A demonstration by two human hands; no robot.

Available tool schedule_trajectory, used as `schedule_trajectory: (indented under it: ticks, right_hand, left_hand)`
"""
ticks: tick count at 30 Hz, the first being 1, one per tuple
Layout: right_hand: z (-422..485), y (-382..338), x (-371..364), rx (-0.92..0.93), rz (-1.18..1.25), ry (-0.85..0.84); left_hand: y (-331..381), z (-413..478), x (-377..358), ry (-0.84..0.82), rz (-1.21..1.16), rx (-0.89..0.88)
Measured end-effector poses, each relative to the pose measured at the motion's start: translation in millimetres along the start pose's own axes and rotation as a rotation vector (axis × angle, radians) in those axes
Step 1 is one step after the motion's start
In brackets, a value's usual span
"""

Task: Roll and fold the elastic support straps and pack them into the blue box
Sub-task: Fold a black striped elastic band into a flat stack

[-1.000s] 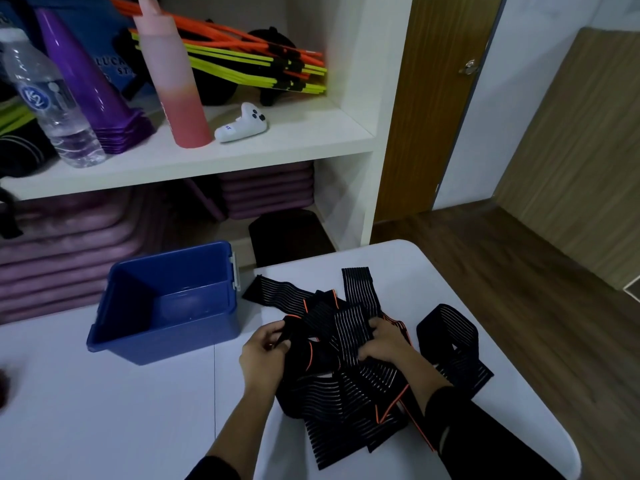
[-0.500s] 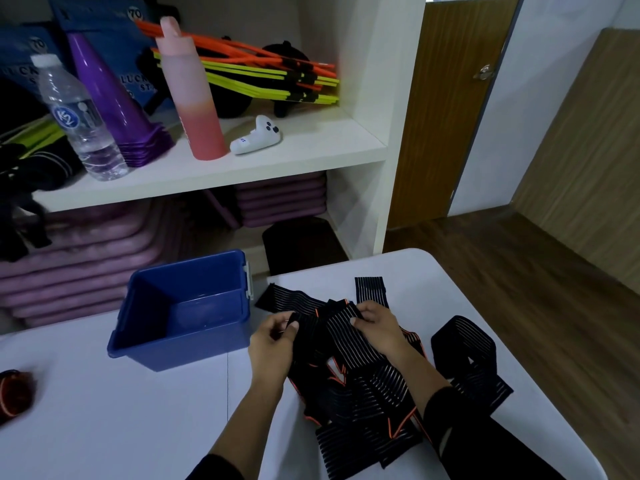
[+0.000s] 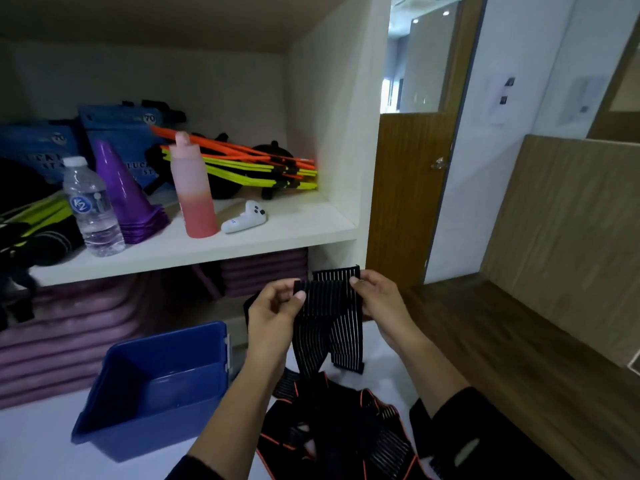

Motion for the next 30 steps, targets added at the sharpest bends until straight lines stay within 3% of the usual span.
schedule_trajectory:
  ticks: [7,15,23,30]
  right_hand:
    - [-4.1,-55.5,-12.7,0.008,0.054,-0.072]
    - [-11.3,-70.8,-31.2,0.043,0.232,-0.111]
    - [-13.4,-80.2,-34.6,0.127,0.093,-0.134]
    - [-15.7,-106.0,-40.3,0.227,0.087,-0.133]
  left_hand:
    - [53.8,19.9,-20.0,0.028,-0.119,-0.081]
    - [66.8,21.1,-22.1,0.113,-0.116,-0.080]
    - [76.9,22.2,-14.1,0.140,0.038,-0.127]
    - [87.7,11.5,-14.7,-0.006,0.133,-0.135]
Point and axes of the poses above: each hand's wrist, its own z-axis towards the middle knuckle, its own x-axis out of the back of the hand, y = z × x, the point moved 7 cm from there along z, towards the middle knuckle, and after that the axes turned 1 degree about -y, right-handed, at the moved point
